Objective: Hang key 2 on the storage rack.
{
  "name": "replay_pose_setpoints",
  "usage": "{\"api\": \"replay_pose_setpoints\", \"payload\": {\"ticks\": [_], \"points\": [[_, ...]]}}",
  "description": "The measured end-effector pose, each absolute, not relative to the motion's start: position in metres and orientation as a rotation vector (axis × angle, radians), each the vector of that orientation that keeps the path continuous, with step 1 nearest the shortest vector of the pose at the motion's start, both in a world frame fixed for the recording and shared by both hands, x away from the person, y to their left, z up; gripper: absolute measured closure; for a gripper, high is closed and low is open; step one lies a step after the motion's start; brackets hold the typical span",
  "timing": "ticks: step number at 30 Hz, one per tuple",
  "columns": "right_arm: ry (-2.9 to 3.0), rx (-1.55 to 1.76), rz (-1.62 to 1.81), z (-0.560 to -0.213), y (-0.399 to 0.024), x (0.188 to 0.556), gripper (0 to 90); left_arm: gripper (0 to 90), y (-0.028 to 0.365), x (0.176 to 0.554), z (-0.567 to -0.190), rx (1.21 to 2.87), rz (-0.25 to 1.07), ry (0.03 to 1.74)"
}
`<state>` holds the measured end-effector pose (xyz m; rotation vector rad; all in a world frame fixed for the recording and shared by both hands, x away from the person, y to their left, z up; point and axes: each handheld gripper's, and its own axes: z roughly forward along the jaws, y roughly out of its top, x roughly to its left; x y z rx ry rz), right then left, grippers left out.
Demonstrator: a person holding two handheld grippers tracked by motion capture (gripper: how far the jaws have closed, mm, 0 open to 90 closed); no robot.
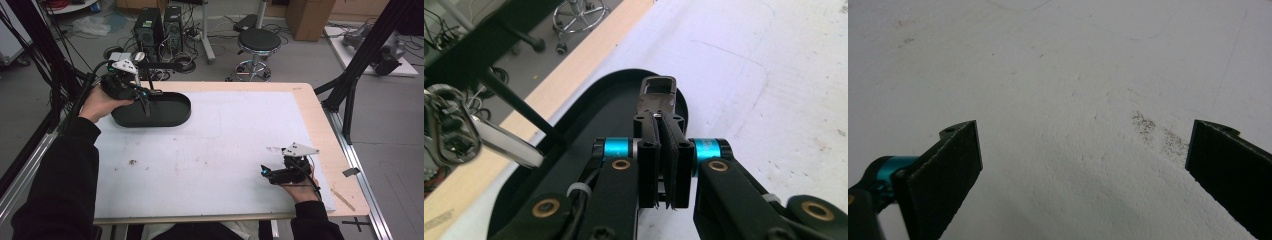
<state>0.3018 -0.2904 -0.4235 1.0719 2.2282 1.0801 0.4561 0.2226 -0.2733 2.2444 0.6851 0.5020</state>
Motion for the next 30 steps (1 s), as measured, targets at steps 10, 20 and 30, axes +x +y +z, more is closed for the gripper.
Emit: {"api": "replay_pose_setpoints", "payload": {"ticks": [10,20,30], "points": [[2.224,1.072,1.083,-0.424,-0.292,0.301,0.8,85.7,0.221,0.467,-0.259,2.233,0.552,0.718],[2.219,1.072,1.084,-0.423,-0.293,0.300,0.8,85.7,0.222,0.476,-0.245,2.220,0.617,0.744],[2.219,1.080,1.082,-0.424,-0.294,0.300,0.8,85.7,0.223,0.483,-0.247,2.178,0.721,0.836]]}}
